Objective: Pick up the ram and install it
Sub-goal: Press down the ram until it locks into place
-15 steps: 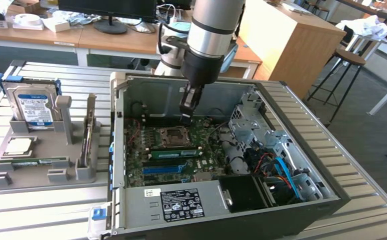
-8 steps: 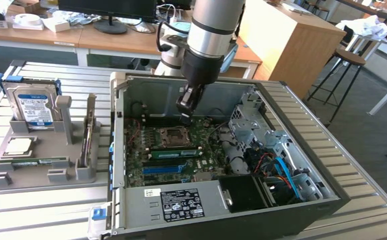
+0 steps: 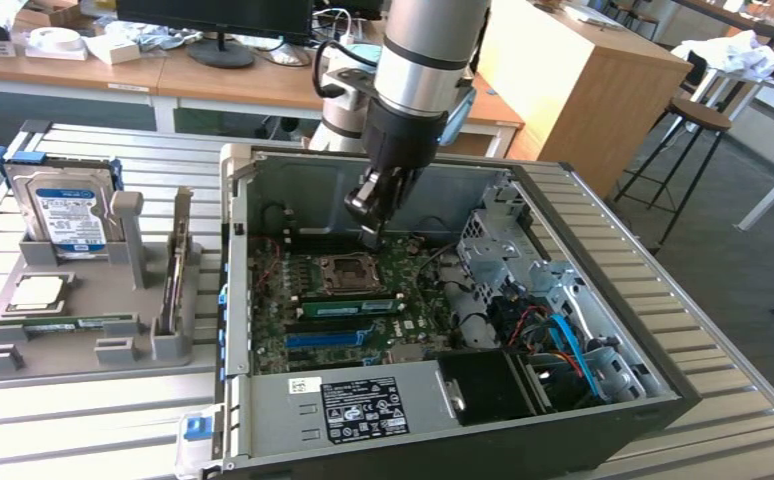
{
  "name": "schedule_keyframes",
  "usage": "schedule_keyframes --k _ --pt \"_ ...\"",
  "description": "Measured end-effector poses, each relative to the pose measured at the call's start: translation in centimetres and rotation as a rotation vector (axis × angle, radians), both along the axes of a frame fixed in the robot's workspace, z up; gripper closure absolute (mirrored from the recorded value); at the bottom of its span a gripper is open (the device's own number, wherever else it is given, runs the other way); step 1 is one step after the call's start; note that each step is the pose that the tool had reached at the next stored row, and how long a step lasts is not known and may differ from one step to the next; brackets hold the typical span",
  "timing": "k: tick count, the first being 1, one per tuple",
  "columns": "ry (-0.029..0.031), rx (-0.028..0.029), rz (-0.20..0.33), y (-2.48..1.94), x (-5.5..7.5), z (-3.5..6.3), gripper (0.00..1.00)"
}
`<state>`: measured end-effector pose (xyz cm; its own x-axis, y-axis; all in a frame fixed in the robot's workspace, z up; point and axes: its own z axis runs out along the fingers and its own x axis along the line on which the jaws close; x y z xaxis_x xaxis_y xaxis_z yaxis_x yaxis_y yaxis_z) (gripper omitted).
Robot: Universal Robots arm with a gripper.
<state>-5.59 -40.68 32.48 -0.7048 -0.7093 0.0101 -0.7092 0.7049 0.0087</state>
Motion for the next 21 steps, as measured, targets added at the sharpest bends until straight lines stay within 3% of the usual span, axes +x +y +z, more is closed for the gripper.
schedule_keyframes --k 21 --pt "0.0 0.0 -0.381 0.0 0.0 -0.15 0.9"
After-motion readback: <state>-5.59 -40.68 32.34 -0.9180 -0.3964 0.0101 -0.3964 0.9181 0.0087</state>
